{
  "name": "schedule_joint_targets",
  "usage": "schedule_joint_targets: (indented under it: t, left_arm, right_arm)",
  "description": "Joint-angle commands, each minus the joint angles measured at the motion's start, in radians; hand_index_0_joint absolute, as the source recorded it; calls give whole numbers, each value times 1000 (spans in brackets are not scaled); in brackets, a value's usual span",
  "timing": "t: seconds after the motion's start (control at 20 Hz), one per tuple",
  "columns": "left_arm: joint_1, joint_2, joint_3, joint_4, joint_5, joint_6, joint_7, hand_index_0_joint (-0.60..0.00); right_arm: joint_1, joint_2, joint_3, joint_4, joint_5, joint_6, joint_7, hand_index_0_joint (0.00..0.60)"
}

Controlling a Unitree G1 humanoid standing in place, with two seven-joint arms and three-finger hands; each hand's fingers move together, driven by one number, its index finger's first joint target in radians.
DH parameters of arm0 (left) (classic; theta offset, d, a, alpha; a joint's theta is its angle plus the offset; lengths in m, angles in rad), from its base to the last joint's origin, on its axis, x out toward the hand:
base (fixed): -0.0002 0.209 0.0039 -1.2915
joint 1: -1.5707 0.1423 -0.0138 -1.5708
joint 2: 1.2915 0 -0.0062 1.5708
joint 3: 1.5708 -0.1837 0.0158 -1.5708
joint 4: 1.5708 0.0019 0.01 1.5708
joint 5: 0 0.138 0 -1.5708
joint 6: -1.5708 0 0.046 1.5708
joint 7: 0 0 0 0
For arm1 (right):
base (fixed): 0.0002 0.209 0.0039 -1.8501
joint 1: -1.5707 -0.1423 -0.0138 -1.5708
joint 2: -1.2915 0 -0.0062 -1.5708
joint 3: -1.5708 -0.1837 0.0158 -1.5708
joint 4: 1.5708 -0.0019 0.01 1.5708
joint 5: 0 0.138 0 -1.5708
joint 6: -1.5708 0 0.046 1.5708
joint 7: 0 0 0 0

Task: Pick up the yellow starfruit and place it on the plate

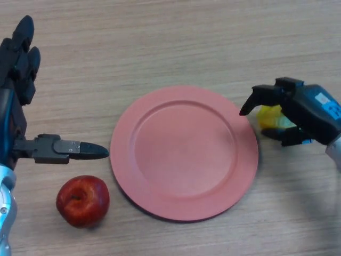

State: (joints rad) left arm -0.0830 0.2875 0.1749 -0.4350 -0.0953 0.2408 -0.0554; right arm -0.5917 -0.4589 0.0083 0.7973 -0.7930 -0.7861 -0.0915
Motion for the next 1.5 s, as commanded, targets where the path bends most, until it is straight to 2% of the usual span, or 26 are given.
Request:
schedule_joint_targets:
  t: [0.05,0.25,0.35,0.4,0.55,0.7,0.8,0.9,0.95,1.05,1.1,1.15,1.2,1.25,1.3,1.35,1.5]
  left_arm:
    - [-23,29,68,-72,-9,-138,3,0]
    - [-12,22,63,-79,-7,-134,7,0]
    - [-11,19,59,-84,-6,-131,7,0]
    - [-16,20,54,-88,-3,-123,9,0]
    - [-21,18,48,-124,-23,-85,6,0]
    - [-26,22,56,-155,-43,-53,-7,0]
    - [-23,19,65,-169,-62,-51,-1,0]
    - [-16,20,72,-157,-50,-88,3,0]
    - [-16,22,79,-153,-49,-102,6,0]
    - [-10,24,85,-148,-41,-122,12,0]
    - [-6,23,84,-147,-37,-129,11,0]
    - [-5,23,84,-147,-36,-131,10,0]
    - [-2,22,83,-146,-33,-134,8,0]
    - [-1,21,80,-147,-30,-131,6,0]
    - [-4,21,65,-151,-12,-119,2,0]
    - [-6,17,57,-151,-4,-117,-1,0]
    - [-5,10,44,-145,12,-130,3,0]
  right_arm:
    - [-35,-57,-74,-92,52,-9,-89,600]
    - [22,-11,-99,-297,188,100,41,600]
    - [59,15,-89,-416,191,165,73,600]
    - [89,50,-78,-493,246,216,132,600]
    - [115,111,-36,-571,231,256,129,600]
    - [179,205,39,-648,286,358,226,600]
    - [188,249,77,-633,280,362,228,600]
    - [191,264,115,-606,237,356,185,600]
    - [191,264,123,-589,168,338,167,600]
    - [241,266,201,-673,346,530,220,600]
    - [256,267,224,-712,404,603,231,550]
    - [259,267,228,-722,410,617,233,449]
    - [267,268,236,-750,433,654,240,300]
    - [274,268,241,-783,460,692,251,199]
    - [289,269,251,-873,549,792,272,50]
    - [295,269,255,-922,601,852,282,0]
    - [290,269,249,-1006,702,964,283,0]
